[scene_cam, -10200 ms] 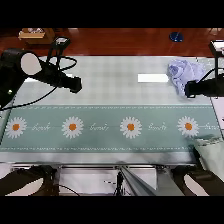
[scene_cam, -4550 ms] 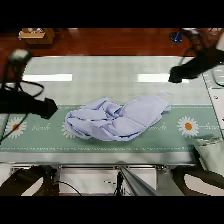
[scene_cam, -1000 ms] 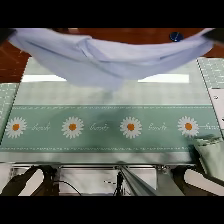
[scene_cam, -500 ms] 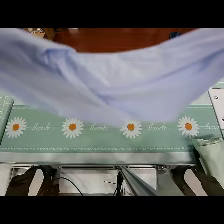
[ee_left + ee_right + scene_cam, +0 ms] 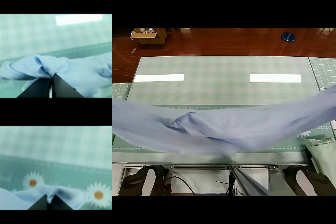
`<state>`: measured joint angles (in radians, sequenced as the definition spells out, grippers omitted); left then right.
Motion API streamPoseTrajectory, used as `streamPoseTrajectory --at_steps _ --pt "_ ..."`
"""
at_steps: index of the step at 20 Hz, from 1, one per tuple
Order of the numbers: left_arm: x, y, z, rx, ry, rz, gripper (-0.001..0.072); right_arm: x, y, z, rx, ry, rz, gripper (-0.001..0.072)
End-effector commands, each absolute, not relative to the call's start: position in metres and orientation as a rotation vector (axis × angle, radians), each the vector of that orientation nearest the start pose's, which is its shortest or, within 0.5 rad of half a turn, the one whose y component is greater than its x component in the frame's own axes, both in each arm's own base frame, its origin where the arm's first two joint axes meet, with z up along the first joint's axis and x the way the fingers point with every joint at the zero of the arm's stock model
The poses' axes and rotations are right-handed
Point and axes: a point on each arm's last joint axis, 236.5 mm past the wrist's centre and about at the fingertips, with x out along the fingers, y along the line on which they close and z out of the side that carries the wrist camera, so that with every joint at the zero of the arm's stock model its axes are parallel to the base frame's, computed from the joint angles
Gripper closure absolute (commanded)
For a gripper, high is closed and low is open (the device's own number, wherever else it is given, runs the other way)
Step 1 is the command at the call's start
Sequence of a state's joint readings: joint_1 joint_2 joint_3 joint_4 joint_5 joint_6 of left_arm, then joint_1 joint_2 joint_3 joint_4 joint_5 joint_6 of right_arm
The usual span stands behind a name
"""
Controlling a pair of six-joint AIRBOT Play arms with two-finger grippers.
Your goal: Fold the shirts.
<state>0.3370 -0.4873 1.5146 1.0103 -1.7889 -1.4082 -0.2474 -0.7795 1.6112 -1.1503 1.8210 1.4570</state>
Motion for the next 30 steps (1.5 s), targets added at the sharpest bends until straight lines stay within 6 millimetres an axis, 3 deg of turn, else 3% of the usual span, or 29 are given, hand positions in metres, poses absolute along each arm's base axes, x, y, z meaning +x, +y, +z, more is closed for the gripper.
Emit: streamPoseTrajectory --at_steps 1,3,5,7,9,11,14,16,17,21,23,24,25,26,28,30 --pt "0.157 -0.073 0.232 -0.167 0.947 -0.339 0.0681 0.214 0.039 0.166 0.073 1.303 0.272 0.068" --pt "0.168 -0.071 0.18 -0.253 1.079 -0.356 0.0682 0.241 0.046 0.121 0.074 1.386 0.303 0.068" --pt "0.191 -0.069 0.138 -0.334 1.107 -0.35 0.0681 0.285 0.057 0.091 0.098 1.386 0.33 0.068" --pt "0.227 -0.064 0.114 -0.376 1.021 -0.333 0.0681 0.327 0.067 0.061 0.151 1.362 0.348 0.0679" --pt "0.264 -0.052 0.105 -0.409 0.911 -0.287 0.0681 0.372 0.075 0.042 0.216 1.277 0.348 0.0679" --pt "0.294 -0.038 0.101 -0.451 0.834 -0.225 0.0681 0.422 0.079 0.041 0.304 1.116 0.313 0.0679" --pt "0.326 -0.025 0.091 -0.5 0.791 -0.173 0.068 0.496 0.072 0.07 0.477 0.808 0.219 0.0679" --pt "0.336 -0.036 0.069 -0.512 0.852 -0.195 0.0681 0.522 0.063 0.079 0.575 0.697 0.164 0.0679" --pt "0.338 -0.048 0.053 -0.512 0.908 -0.224 0.068 0.526 0.063 0.072 0.595 0.7 0.155 0.0679" --pt "0.345 -0.1 -0.011 -0.443 1.074 -0.331 0.068 0.519 0.072 0.013 0.585 0.859 0.169 0.0678" --pt "0.342 -0.116 -0.037 -0.432 1.145 -0.35 0.068 0.519 0.071 0.002 0.567 0.876 0.172 0.0673" --pt "0.34 -0.121 -0.046 -0.43 1.174 -0.357 0.068 0.52 0.067 0.004 0.554 0.866 0.173 0.0573" --pt "0.337 -0.124 -0.051 -0.428 1.193 -0.363 0.068 0.52 0.062 0.009 0.546 0.859 0.174 0.0391" --pt "0.336 -0.124 -0.052 -0.429 1.197 -0.364 0.068 0.516 0.055 0.018 0.52 0.86 0.195 0.0254" --pt "0.337 -0.123 -0.049 -0.43 1.191 -0.363 0.068 0.499 0.03 0.035 0.453 0.91 0.224 0.0251" --pt "0.337 -0.122 -0.049 -0.431 1.19 -0.362 0.068 0.458 -0.007 0.03 0.384 1.055 0.205 0.0253"
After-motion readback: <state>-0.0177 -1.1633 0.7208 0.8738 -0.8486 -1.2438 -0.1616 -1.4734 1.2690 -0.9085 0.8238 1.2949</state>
